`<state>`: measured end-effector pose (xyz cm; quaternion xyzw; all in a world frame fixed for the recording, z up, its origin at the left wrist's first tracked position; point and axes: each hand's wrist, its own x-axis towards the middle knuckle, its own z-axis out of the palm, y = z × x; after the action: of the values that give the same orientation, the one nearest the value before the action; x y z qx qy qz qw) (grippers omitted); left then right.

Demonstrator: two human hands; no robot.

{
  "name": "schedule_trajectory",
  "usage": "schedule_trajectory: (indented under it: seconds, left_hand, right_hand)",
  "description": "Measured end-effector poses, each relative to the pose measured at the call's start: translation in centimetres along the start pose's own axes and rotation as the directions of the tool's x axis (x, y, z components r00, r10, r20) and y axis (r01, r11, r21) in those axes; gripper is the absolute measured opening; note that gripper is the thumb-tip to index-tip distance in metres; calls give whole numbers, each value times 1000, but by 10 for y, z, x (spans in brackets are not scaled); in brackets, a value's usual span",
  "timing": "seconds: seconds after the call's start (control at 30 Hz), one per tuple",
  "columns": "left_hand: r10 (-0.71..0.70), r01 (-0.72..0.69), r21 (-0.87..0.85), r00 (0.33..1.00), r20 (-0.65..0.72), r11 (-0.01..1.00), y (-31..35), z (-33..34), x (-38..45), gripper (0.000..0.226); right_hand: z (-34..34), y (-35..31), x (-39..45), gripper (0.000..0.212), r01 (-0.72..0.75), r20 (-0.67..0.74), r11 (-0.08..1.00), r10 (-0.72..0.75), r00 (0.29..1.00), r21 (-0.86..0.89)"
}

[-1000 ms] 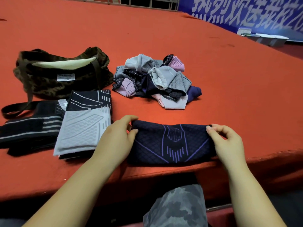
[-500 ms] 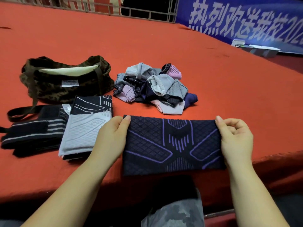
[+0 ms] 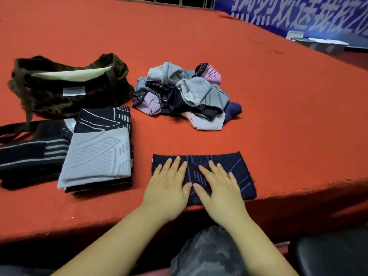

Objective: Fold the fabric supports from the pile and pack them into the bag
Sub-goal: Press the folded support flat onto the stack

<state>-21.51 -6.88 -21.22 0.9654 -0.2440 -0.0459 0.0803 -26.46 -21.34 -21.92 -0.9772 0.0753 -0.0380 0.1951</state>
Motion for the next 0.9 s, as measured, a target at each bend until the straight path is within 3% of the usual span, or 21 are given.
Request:
schedule_trajectory:
  seconds: [0.17,0.23,0.27,0.33,0.4,0.47,0.53,0.63,0.73,0.83,0.9]
  left_hand:
    - [-101,101,15,995,13,995,-12,-1,-4,74]
    - [-139,138,-94,990,-3,986,-13,-3,-10,65]
    - [-161,149,-235,986,-32,961,-10,-4,-15,60]
    - [-256,137,-591,959,-122,795,-6,-7,-27,54]
    - [-387,133,-830,916,-106,542,-6,-12,-33,52]
    - [-482,182,-932,876,10,312,-10,-19,-34,53]
    - [-500,243,-959,854,141,146,-13,-29,-34,54]
    - [-460,339,-941,837,296,11,-15,-38,-35,55]
    - [-420,406,-913,822,384,-40,-17,-41,-33,52]
    - [-350,365,-928,862,368,-75,-13,-49,-31,22]
    - [-356,291,-947,877,322,-138,-10,-53,-29,14]
  right_hand:
    - [-17,30,4,65,-207,18,964,213,977,-165]
    - [-17,27,2,64,-213,8,957,219,976,-199]
    - [-15,22,1,65,-203,-9,959,205,979,-199]
    - [-9,4,-8,76,-114,-18,984,112,993,-140]
    - [0,-17,-20,89,41,47,998,-38,998,-56]
    - [9,-34,-26,92,120,98,993,-118,988,-11]
    - [14,-44,-26,93,124,81,992,-123,989,2]
    - [17,-52,-21,97,144,78,990,-144,987,3]
    - [15,-56,-20,89,169,99,986,-170,981,17]
    - [12,-63,-16,66,116,37,990,-119,992,85]
    - [10,-67,-15,50,15,-25,974,-9,1000,226]
